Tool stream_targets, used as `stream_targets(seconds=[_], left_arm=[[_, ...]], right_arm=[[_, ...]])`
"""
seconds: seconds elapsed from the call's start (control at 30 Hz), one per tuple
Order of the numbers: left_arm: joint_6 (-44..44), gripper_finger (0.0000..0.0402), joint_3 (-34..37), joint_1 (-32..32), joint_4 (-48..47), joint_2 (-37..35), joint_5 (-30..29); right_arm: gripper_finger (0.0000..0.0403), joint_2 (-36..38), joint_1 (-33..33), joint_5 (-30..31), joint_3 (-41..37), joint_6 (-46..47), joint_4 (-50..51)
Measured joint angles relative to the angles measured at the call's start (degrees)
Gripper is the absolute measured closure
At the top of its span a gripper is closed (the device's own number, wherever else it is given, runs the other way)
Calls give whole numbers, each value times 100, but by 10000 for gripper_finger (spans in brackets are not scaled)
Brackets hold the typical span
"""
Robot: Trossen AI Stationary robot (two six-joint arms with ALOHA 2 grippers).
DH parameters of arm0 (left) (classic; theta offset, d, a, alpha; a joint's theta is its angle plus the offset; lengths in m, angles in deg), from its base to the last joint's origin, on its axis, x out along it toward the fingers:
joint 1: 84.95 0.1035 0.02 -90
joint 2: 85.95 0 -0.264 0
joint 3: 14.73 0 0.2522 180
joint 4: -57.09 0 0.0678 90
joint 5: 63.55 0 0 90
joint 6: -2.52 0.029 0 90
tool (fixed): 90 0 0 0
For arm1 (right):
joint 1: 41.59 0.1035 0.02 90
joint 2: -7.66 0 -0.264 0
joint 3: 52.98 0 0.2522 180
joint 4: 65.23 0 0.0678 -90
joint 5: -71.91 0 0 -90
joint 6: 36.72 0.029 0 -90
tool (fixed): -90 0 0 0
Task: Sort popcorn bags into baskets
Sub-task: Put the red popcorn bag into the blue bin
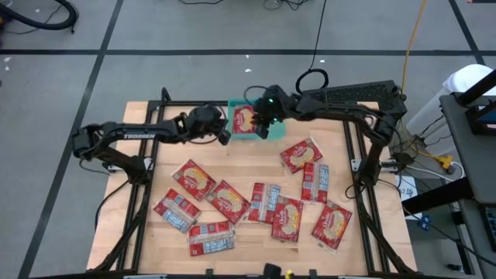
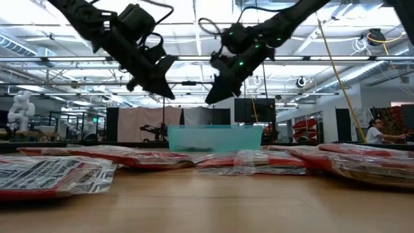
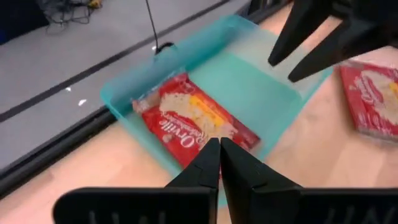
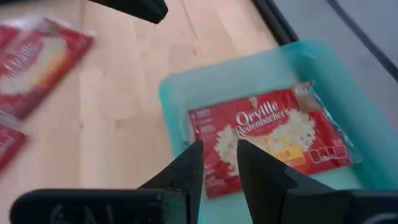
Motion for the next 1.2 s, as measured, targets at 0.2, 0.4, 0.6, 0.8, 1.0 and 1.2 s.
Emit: stream_targets(seconds=[0.2,0.4,0.6,0.8,1.0,1.2], left_arm=[[-174,395,557,-58,869,4,-409],[-240,387,835,67,1339,176,-745],[-328,376,846,104,1670,745,-614],[-323,390,823,123,2437,1468,-439],[-369,397,810,170,3260,1931,-92],[-458,383,810,170,3298,1959,-78]], right_arm=[[335,-741,-267,5,850,-226,518],[364,-1437,-537,29,1196,-376,615],[388,-1918,-670,33,1285,-398,647],[401,-2022,-670,37,1285,-398,807],[403,-2022,-670,39,1285,-545,897],[403,-2079,-652,11,1287,-795,735]])
